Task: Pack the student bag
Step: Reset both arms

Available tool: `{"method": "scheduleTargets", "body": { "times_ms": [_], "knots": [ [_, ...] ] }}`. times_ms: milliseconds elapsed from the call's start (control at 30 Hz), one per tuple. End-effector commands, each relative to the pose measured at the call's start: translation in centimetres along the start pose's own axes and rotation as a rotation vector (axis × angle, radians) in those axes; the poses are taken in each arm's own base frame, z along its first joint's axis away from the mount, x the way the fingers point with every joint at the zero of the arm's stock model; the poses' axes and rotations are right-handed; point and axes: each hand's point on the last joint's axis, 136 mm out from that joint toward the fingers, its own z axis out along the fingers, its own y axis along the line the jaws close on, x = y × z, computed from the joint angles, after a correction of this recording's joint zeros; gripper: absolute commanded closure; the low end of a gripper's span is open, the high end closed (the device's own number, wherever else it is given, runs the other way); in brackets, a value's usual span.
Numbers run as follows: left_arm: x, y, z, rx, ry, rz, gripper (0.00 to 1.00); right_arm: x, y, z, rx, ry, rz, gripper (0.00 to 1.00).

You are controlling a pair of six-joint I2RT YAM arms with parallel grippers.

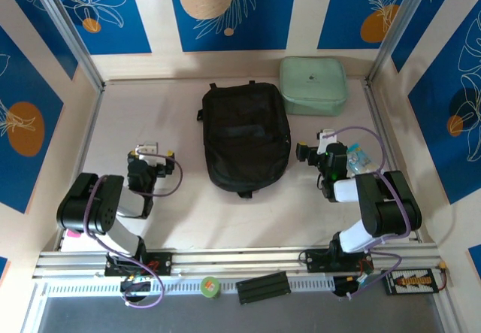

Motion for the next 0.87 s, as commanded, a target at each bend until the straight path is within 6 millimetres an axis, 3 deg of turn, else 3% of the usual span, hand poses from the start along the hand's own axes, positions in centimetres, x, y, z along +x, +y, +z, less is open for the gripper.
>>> {"method": "scheduleTargets", "body": {
  "times_ms": [0,833],
  "knots": [
    [-1.9,1.4,1.6,-0.078,0.002,-0.023,0.00,-1.7,-1.8,0.5,0.058,-0.031,0.064,0.01],
    [-1.7,0.2,2.5,-0.010,0.054,0.002,0.00,-1.7,-1.9,0.5,0.060,-0.035,0.064,0.01]
  ]
}}
